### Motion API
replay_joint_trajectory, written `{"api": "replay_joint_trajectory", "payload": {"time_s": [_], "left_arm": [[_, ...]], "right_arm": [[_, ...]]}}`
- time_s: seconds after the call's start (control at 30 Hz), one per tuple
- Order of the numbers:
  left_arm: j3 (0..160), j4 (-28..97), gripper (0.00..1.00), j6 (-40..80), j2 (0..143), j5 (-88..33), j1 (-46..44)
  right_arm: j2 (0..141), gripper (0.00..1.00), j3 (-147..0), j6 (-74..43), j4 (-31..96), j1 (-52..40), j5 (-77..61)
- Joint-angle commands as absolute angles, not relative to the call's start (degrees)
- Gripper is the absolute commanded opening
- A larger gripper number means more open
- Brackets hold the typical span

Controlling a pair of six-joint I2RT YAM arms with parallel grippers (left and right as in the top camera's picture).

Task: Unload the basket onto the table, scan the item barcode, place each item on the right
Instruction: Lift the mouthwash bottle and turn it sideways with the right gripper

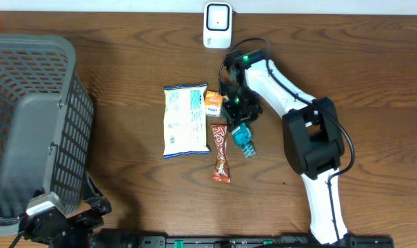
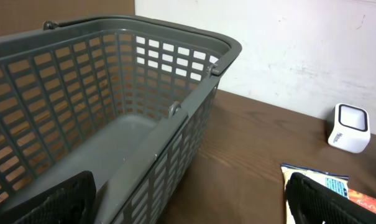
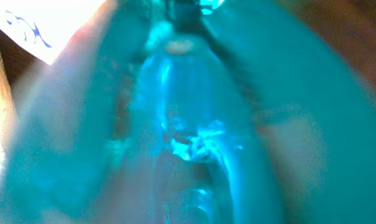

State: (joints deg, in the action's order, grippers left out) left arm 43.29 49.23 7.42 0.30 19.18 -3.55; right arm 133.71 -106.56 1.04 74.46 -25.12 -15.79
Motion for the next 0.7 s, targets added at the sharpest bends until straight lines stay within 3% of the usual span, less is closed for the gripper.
{"api": "replay_joint_trajectory", "payload": {"time_s": [0.0, 0.3, 0.67], "left_arm": [[42.11, 51.03, 0.98, 8.40, 0.16, 19.53, -3.66], [42.11, 51.03, 0.98, 8.40, 0.16, 19.53, -3.66], [42.11, 51.03, 0.98, 8.43, 0.16, 19.53, -3.66]], "right_arm": [[135.22, 0.43, -107.15, 2.96, 74.24, -23.62, -16.60], [135.22, 0.49, -110.10, 1.74, 75.24, -23.62, -16.62], [135.22, 0.16, -115.70, -1.67, 77.60, -25.04, -9.10]]}}
